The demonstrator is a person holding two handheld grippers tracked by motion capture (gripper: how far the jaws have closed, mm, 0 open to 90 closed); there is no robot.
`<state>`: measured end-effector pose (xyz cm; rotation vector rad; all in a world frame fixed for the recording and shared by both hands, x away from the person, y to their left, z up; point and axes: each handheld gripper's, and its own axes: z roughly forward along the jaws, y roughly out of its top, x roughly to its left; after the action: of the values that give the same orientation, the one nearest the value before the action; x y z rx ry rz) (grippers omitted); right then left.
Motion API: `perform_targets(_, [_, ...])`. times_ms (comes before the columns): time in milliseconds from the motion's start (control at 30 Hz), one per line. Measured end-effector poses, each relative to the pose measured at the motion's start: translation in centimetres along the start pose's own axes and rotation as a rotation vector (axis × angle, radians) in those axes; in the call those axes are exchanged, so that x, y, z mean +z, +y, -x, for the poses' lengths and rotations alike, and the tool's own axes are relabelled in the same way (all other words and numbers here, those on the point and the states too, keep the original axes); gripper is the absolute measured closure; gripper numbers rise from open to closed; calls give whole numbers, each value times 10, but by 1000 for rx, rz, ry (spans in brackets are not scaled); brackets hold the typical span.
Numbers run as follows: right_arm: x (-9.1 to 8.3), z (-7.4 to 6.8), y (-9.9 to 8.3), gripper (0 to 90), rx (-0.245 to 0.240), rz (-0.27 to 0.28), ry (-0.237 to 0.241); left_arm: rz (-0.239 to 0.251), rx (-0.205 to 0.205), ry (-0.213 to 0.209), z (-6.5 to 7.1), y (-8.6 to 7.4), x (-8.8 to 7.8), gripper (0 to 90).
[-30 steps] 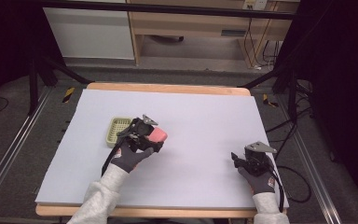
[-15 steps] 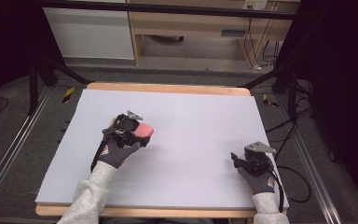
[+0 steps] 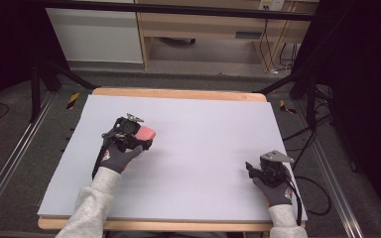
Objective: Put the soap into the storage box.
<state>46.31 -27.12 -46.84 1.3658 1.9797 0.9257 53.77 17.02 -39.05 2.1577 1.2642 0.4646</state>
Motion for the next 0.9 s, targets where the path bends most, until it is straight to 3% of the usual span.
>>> perform_targets(900, [-1, -1, 2, 384, 4, 15, 3, -6, -87, 70, -34, -1, 14, 370])
